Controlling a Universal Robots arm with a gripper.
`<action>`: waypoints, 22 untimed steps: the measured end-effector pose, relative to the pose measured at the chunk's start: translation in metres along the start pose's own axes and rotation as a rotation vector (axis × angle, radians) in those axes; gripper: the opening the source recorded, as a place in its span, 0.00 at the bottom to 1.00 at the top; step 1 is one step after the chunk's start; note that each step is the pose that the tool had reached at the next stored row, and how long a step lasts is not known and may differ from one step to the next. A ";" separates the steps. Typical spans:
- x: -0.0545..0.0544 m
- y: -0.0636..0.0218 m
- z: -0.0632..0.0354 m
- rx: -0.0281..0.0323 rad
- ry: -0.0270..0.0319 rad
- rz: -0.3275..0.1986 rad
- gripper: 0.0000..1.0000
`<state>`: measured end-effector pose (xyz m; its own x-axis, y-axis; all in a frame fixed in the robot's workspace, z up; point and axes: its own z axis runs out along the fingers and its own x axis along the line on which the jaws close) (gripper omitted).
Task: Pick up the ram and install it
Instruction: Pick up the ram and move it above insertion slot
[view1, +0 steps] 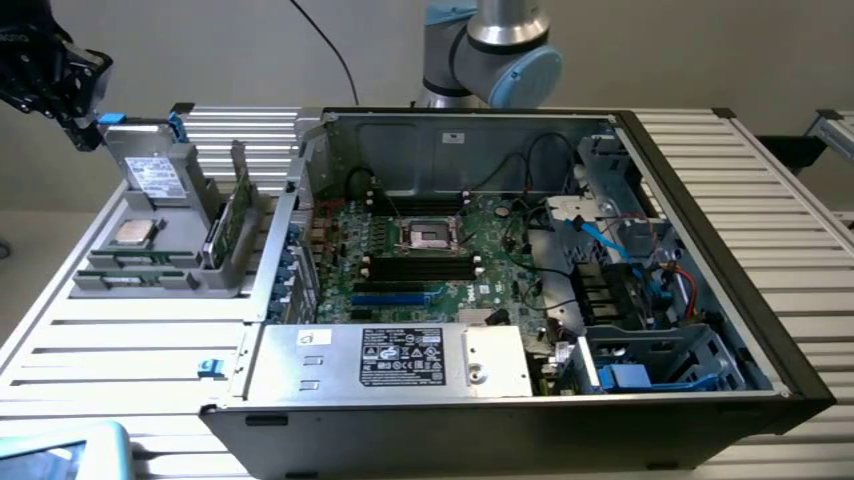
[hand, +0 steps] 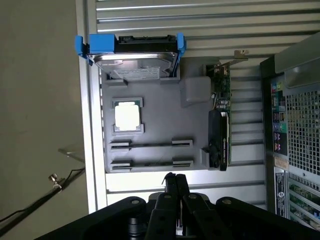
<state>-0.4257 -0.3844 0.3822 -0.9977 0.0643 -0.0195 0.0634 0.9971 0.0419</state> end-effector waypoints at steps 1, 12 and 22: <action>0.000 0.0000 0.0000 0.0000 0.0000 0.000 0.11; 0.000 0.0006 0.0015 -0.0029 0.0064 -0.151 0.11; 0.000 0.0006 0.0036 -0.0065 0.0138 -0.332 0.11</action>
<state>-0.4259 -0.3836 0.3786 -0.9640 -0.2650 -0.0196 -0.2656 0.9632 0.0420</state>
